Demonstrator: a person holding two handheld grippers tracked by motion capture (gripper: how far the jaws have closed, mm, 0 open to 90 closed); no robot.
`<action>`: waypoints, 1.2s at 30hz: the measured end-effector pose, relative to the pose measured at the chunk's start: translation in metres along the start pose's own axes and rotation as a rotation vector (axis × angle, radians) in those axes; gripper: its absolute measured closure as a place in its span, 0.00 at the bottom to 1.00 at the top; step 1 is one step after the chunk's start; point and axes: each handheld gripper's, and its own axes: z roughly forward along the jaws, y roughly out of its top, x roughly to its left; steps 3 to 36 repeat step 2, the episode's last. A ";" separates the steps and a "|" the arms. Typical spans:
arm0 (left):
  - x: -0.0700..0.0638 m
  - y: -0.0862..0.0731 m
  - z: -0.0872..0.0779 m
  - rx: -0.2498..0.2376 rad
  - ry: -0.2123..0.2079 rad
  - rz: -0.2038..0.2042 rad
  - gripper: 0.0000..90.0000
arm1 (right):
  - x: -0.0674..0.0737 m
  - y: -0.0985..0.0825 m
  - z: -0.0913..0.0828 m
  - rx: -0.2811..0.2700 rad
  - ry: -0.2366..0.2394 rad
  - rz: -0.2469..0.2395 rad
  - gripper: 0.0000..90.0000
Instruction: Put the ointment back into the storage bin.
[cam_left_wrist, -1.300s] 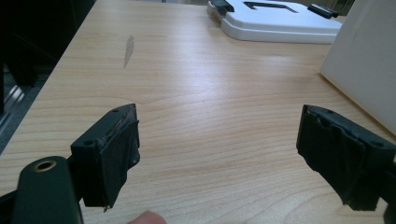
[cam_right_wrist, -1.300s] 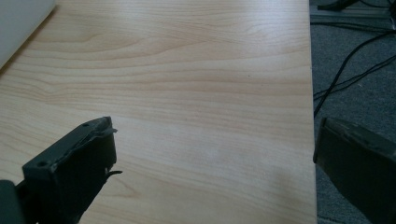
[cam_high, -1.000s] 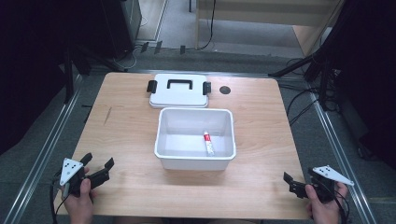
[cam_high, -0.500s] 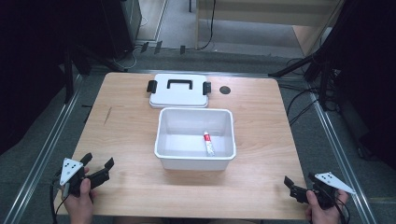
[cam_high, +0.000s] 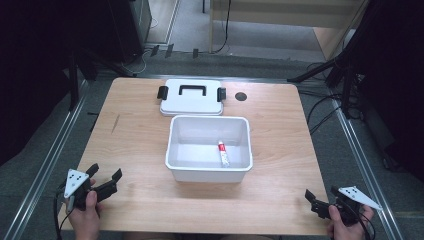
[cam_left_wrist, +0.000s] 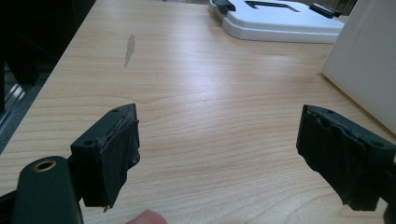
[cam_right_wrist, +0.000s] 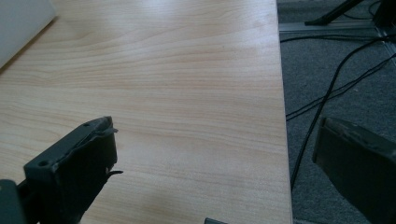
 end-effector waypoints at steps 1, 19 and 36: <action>0.000 0.000 0.000 0.000 0.000 0.000 0.16 | 0.001 0.000 0.000 0.004 -0.003 -0.005 0.00; 0.000 0.000 0.000 0.000 0.000 0.000 0.16 | 0.001 0.000 0.000 0.004 -0.003 -0.005 0.00; 0.000 0.000 0.000 0.000 0.000 0.000 0.16 | 0.001 0.000 0.000 0.004 -0.003 -0.005 0.00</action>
